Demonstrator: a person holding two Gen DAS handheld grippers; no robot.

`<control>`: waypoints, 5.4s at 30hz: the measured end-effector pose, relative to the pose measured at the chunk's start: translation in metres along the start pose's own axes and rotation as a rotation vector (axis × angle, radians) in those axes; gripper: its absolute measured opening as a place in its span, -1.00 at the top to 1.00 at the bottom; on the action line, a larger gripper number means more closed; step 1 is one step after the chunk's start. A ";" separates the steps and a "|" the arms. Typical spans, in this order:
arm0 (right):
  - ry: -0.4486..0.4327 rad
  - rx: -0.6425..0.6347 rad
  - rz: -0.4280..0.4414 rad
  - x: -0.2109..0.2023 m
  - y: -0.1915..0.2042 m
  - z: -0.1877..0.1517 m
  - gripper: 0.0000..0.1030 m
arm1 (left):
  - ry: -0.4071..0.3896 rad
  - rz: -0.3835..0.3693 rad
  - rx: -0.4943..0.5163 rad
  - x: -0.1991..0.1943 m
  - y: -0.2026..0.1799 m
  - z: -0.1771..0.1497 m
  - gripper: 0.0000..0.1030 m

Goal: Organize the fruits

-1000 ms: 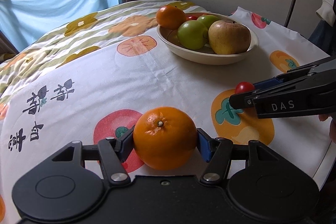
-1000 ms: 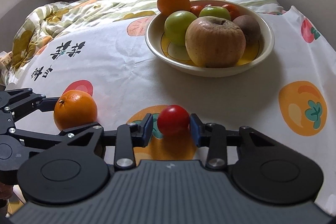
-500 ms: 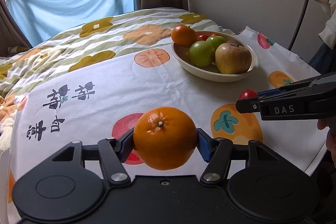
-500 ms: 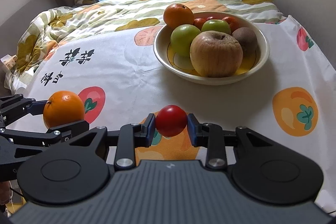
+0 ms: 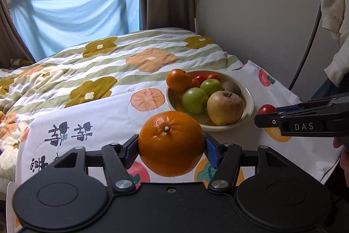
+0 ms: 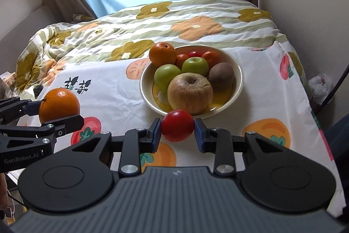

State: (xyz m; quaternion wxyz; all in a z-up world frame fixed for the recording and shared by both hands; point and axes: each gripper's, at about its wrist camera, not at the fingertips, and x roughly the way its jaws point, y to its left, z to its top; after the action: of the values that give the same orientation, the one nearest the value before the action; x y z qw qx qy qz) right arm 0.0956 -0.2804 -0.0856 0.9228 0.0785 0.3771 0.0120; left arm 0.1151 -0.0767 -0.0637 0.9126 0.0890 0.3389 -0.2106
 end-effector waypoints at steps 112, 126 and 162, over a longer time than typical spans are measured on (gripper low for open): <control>-0.181 -0.089 -0.087 -0.134 0.034 0.002 -1.00 | -0.166 0.271 -0.150 -0.140 -0.004 -0.001 -0.95; -0.151 -0.104 -0.117 -0.152 0.060 -0.032 -1.00 | -0.149 0.308 -0.166 -0.166 0.001 -0.029 -0.98; -0.145 -0.087 -0.119 -0.156 0.059 -0.032 -1.00 | -0.158 0.307 -0.178 -0.172 -0.001 -0.033 -0.98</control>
State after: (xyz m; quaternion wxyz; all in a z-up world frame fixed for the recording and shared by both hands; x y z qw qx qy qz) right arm -0.0364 -0.2306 0.0094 0.9493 0.0165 0.3124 -0.0320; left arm -0.0216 -0.0113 0.0237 0.9620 0.0420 0.2661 -0.0445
